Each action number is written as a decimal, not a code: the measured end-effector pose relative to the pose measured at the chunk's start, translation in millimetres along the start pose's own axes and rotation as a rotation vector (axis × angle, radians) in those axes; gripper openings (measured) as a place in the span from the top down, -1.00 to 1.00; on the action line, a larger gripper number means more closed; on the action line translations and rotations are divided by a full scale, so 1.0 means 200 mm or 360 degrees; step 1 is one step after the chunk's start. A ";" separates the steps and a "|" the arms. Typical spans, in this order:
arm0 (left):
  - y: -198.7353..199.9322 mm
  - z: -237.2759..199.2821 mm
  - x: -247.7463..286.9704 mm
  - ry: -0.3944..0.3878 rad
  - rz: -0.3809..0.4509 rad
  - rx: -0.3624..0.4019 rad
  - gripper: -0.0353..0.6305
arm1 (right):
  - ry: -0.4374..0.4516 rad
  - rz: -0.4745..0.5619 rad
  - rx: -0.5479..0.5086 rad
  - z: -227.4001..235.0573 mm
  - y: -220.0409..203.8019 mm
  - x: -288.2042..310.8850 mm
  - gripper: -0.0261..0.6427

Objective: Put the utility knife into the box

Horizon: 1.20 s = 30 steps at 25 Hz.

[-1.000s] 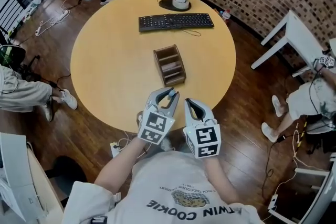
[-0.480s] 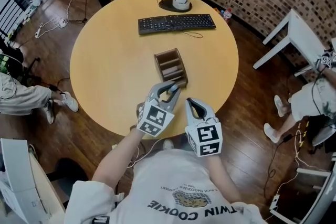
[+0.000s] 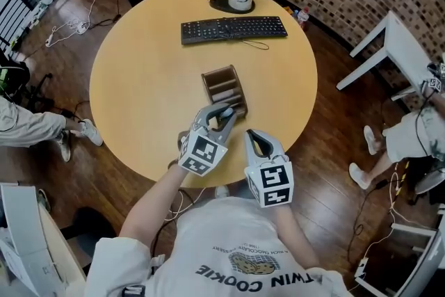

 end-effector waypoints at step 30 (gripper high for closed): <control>-0.15 0.05 0.06 -0.0066 -0.0158 0.0050 0.59 | 0.0028 -0.0048 0.0007 0.01 -0.05 0.01 0.91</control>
Point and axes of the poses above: the fingertips, and each gripper's own axes: x forward along the fingers, z to its right, y out of its top, the point moved 8 cm from there along -x, backward along the fingers, and after that the axes turned 6 degrees about x, right-handed, at the moved point
